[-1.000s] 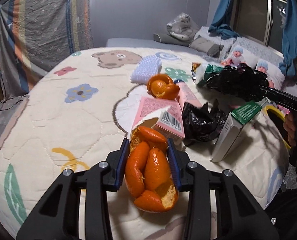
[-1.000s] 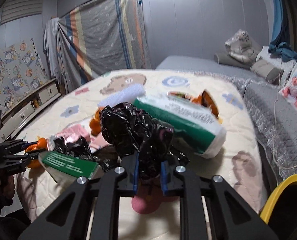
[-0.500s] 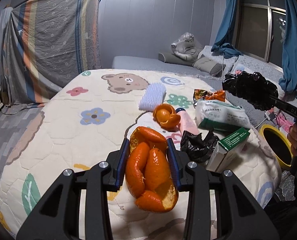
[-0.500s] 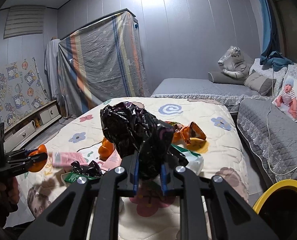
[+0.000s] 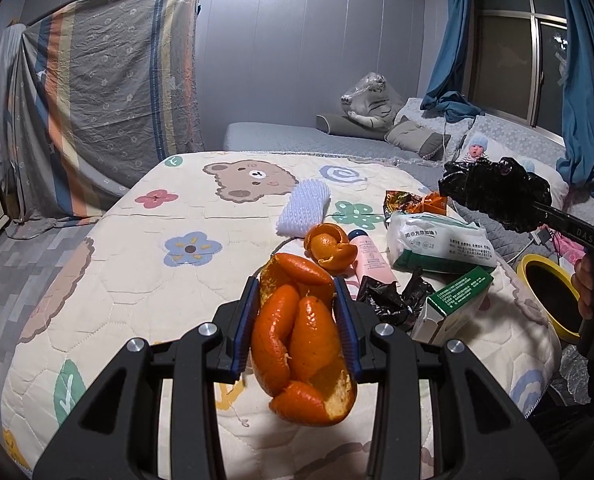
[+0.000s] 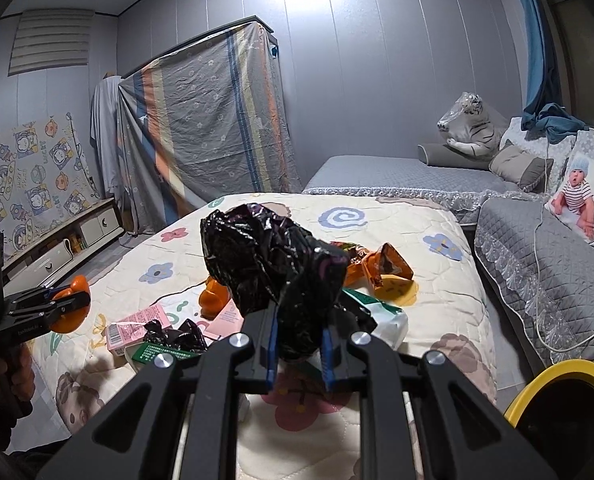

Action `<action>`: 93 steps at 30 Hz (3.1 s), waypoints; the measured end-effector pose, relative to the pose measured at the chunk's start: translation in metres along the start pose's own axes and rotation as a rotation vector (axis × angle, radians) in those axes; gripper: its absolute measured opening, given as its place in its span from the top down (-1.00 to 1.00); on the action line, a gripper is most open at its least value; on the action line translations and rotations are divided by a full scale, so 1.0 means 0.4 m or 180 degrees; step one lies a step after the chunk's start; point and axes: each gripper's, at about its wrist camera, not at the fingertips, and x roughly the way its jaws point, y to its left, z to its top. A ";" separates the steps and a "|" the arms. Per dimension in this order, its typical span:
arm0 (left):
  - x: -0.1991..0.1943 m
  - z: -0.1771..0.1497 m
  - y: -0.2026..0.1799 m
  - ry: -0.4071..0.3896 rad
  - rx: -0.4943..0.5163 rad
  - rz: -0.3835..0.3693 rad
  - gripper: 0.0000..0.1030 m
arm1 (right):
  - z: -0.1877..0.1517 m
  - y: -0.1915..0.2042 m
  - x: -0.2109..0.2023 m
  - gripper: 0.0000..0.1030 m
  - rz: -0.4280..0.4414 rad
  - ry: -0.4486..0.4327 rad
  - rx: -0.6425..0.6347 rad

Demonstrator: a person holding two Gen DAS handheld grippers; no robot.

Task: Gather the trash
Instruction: 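Carry the orange peel and black bag over the yellow-rimmed bin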

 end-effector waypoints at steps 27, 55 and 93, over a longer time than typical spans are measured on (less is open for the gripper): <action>0.081 0.157 -0.267 -0.0249 0.0568 -0.0617 0.32 | 0.008 -0.104 -0.088 0.71 -0.0366 -0.0252 0.0241; 0.178 0.216 -0.714 -0.0242 0.1106 -0.1680 0.32 | -0.066 -0.360 -0.285 0.70 -0.1380 -0.0538 0.0651; 0.369 0.097 -1.041 0.0427 0.1266 -0.2041 0.32 | -0.259 -0.589 -0.359 0.70 -0.2398 -0.0131 0.1292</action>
